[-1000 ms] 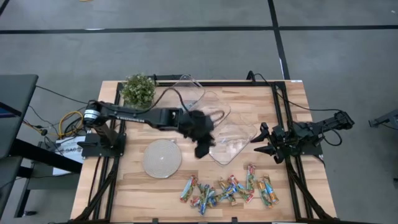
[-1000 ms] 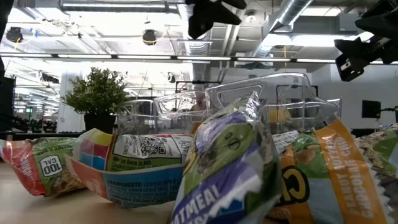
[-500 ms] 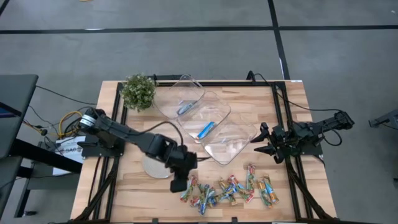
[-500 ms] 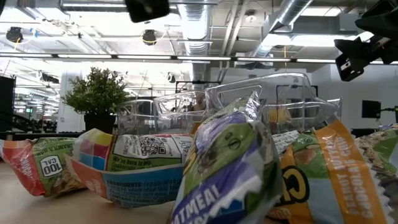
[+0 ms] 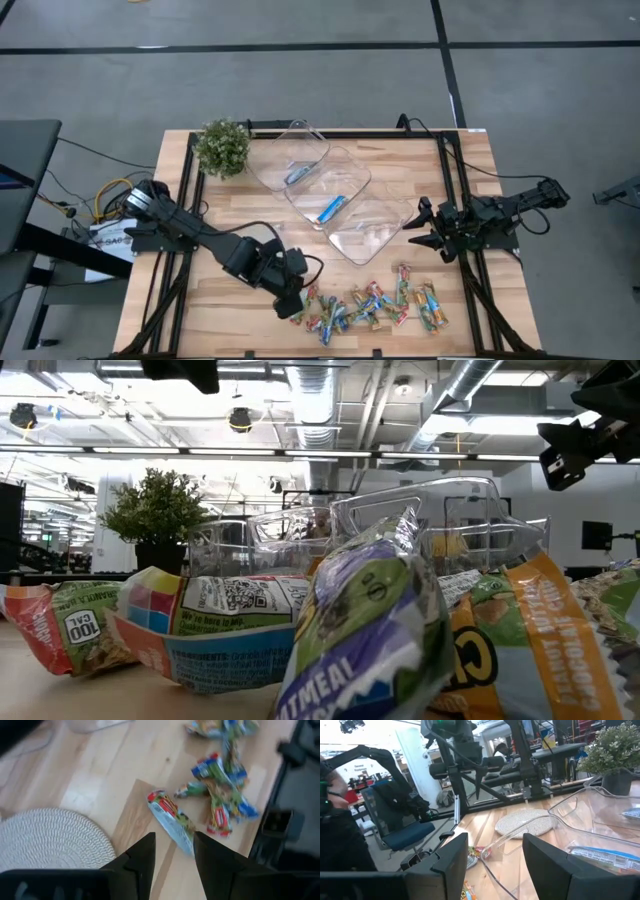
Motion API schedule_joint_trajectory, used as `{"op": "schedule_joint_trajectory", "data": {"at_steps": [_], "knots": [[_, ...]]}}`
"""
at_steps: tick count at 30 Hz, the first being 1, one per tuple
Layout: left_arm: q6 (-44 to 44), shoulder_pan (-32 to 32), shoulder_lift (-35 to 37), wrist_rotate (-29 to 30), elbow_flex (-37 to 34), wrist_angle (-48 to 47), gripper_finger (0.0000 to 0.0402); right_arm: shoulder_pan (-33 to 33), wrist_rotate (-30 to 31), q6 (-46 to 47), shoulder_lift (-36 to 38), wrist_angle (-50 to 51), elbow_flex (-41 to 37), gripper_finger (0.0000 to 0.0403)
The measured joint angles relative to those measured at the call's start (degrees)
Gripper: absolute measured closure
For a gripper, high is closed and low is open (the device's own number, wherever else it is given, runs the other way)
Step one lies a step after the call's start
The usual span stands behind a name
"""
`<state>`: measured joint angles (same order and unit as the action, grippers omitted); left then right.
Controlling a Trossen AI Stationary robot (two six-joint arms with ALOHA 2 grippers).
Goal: Pick and place Granola Bars by type
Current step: Put the red granola bar into the bottom transparent bin
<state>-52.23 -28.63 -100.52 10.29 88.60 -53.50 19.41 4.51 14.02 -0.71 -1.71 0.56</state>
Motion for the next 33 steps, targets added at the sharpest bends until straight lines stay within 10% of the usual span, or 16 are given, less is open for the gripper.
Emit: {"op": "schedule_joint_trajectory", "data": {"at_steps": [16,33], "knots": [[-26.1,-1.9,-3.8,2.0,0.0,1.6,0.0277,0.0,0.0,0.0,0.0,0.2,0.0,0.0219],[-24.4,-1.9,-14.2,-2.0,0.0,10.7,0.0268,0.0,0.0,0.0,-0.1,0.1,0.0,0.0219]]}}
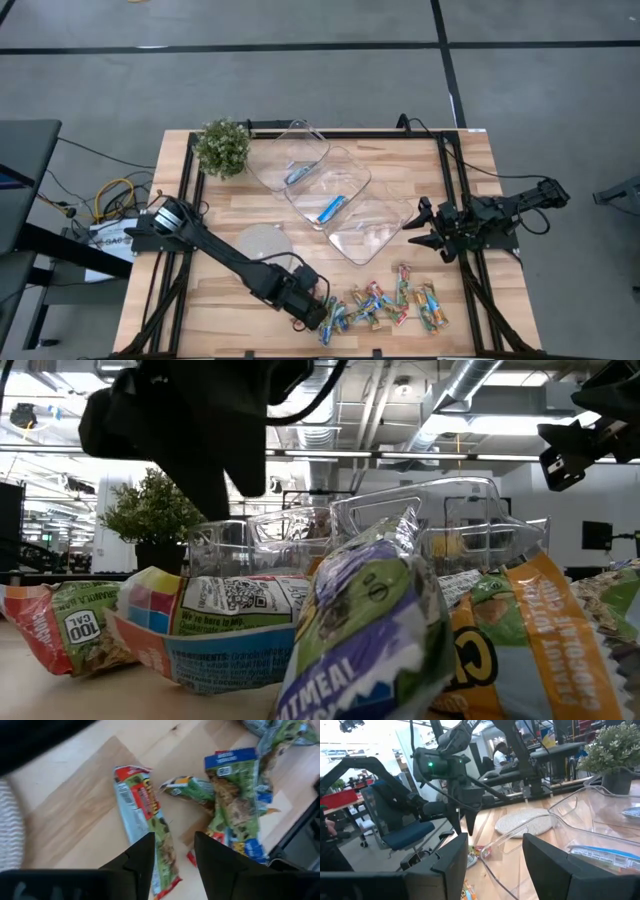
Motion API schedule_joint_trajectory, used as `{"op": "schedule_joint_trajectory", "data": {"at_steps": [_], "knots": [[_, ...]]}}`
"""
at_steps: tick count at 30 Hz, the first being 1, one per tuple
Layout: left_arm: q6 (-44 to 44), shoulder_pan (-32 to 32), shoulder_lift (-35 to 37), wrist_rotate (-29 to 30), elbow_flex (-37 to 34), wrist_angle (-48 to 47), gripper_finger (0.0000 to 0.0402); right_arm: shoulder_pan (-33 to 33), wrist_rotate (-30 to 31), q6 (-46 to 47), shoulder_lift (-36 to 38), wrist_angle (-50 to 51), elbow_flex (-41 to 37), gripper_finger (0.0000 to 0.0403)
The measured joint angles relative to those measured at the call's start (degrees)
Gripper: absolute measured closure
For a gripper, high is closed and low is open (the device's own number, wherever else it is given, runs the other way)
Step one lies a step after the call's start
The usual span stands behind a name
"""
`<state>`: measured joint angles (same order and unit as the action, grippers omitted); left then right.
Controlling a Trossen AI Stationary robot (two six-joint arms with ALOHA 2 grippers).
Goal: Pick and place Granola Bars by type
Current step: Put the red granola bar into the bottom transparent bin
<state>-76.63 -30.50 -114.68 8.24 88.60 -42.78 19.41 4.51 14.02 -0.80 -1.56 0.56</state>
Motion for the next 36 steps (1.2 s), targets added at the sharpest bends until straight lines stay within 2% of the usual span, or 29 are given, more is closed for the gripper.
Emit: {"op": "schedule_joint_trajectory", "data": {"at_steps": [5,13,22,36], "knots": [[0.1,0.5,0.0,0.6,0.0,-1.6,0.0233,0.0,0.0,0.0,0.0,-0.1,0.0,0.0219],[0.4,0.9,-2.3,-3.3,0.0,0.5,0.0186,0.0,0.0,0.0,0.0,0.0,0.0,0.0219],[3.0,1.1,-6.4,-5.8,0.0,1.1,0.0195,0.0,0.0,0.0,0.0,-0.1,0.0,0.0219],[5.2,1.6,-8.0,-6.3,0.2,-0.6,0.0229,0.0,0.0,0.0,0.1,0.2,0.0,0.0219]]}}
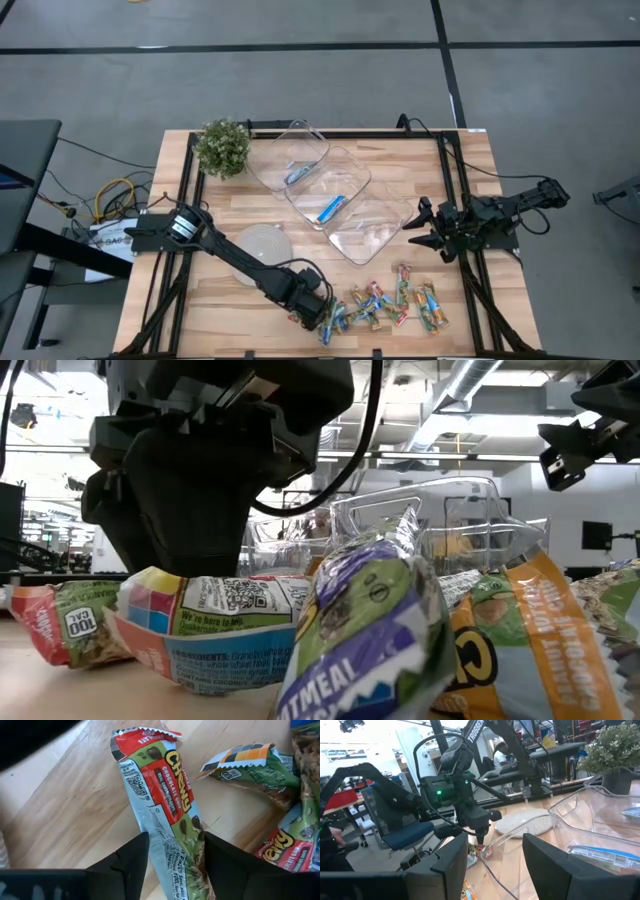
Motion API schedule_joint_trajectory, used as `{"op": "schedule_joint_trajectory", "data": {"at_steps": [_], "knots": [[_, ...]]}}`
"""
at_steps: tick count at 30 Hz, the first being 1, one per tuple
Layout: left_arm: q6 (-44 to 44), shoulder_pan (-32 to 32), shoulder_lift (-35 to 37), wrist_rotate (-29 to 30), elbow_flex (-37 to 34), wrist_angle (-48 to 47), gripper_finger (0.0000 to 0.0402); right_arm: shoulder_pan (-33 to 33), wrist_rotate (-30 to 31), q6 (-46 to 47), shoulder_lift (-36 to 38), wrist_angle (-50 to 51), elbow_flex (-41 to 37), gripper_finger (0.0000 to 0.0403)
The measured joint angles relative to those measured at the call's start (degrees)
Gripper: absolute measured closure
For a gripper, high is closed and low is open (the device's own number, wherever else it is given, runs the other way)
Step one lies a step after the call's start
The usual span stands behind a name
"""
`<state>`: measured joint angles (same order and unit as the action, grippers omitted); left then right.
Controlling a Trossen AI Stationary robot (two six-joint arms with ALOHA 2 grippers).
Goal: Pick and place Granola Bars by type
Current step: Put the red granola bar into the bottom transparent bin
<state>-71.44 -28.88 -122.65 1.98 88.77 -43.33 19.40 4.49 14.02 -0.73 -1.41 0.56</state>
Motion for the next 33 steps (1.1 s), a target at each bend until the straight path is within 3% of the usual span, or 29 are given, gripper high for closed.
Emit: {"op": "schedule_joint_trajectory", "data": {"at_steps": [17,26,33], "knots": [[5.5,0.7,2.3,1.9,-0.3,0.5,0.0341,0.0,0.0,0.0,0.0,0.1,0.0,0.0219],[9.2,0.7,9.3,10.0,-0.3,0.4,0.036,0.0,0.0,0.0,0.0,0.1,0.0,0.0219],[16.3,0.7,16.0,19.5,-0.2,1.0,0.036,0.0,0.0,0.0,0.0,0.1,0.0,0.0219]]}}
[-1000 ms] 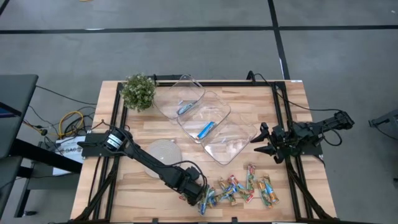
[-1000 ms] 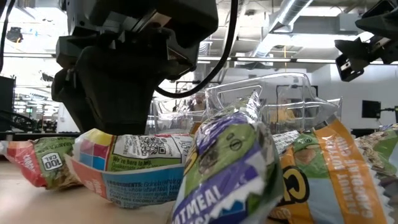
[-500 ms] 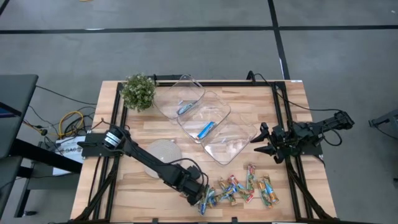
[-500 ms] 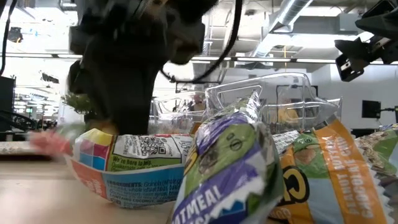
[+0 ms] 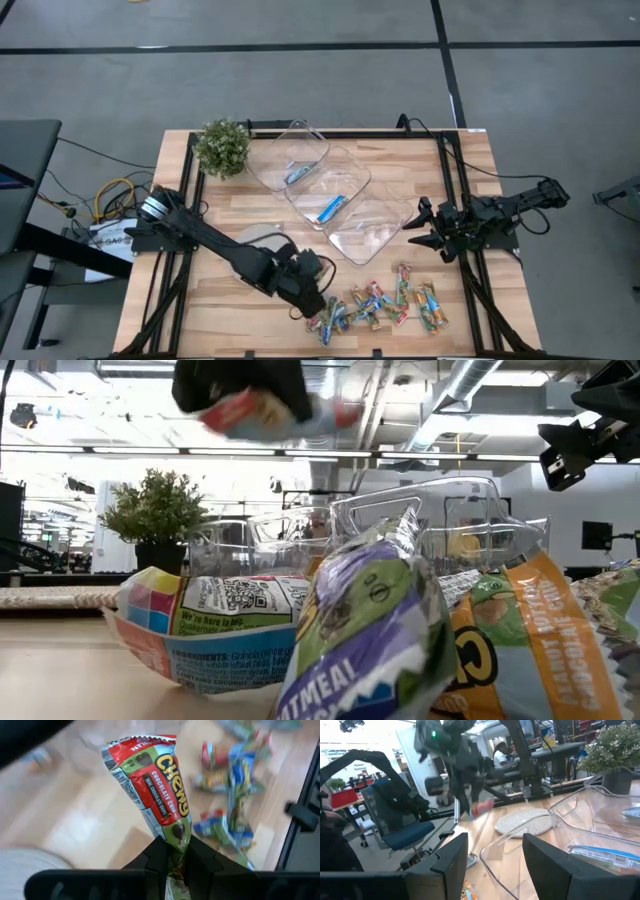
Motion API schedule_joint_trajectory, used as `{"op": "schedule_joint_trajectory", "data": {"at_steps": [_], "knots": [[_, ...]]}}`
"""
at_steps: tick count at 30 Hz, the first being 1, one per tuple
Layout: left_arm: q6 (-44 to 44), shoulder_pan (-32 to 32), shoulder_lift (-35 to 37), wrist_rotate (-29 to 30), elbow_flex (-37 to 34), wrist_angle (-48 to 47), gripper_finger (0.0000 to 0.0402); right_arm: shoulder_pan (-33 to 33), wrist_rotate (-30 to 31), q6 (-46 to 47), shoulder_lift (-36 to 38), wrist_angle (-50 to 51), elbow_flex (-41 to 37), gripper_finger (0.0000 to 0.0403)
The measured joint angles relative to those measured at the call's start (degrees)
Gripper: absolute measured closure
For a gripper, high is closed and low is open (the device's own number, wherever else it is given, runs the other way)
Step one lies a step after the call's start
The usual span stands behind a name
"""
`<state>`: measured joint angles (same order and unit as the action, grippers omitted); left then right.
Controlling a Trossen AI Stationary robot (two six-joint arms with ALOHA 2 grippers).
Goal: Pick and place Granola Bars by type
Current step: Put the red granola bar into the bottom transparent bin
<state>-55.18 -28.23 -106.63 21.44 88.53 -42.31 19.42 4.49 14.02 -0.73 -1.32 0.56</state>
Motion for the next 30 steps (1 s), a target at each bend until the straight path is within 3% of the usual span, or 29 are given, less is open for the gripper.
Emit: {"op": "schedule_joint_trajectory", "data": {"at_steps": [11,30], "knots": [[11.0,0.5,9.4,10.9,0.1,3.4,0.036,0.0,0.0,0.0,0.0,0.0,0.0,0.0219],[23.2,5.4,10.4,8.8,0.1,5.6,0.036,0.0,0.0,0.0,0.0,0.0,0.0,0.0219]]}}
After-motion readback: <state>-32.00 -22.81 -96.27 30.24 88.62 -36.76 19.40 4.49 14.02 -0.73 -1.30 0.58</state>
